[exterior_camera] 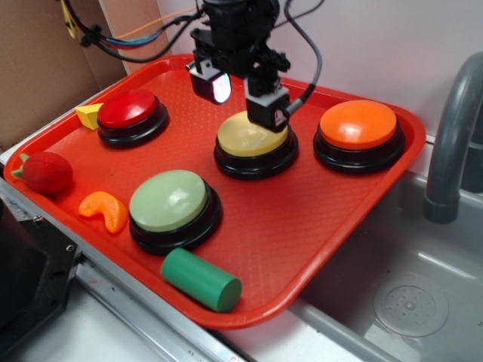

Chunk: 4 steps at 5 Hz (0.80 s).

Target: Push the yellow button.

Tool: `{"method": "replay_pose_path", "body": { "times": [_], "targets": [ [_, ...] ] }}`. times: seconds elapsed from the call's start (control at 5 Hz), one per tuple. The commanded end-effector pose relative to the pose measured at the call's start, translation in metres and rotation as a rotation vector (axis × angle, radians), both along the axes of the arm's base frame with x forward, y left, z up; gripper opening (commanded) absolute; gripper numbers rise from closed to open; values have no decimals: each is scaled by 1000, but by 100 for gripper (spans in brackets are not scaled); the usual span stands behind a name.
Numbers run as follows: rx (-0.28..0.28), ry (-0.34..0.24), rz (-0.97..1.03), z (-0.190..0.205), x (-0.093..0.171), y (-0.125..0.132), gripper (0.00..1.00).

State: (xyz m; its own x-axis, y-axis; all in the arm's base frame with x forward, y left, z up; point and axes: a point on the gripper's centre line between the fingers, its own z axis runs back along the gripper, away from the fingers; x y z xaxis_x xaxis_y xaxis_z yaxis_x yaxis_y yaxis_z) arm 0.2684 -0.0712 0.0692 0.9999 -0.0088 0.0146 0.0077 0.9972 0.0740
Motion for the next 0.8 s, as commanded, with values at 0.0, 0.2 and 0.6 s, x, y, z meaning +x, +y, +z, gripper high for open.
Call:
{"method": "replay_pose_path", "body": {
  "times": [0.0, 0.2, 0.6],
  "targets": [
    [11, -27, 16, -10, 6, 4, 100],
    [18, -32, 14, 5, 6, 8, 100],
    [67, -79, 12, 72, -13, 19, 100]
  ]
}}
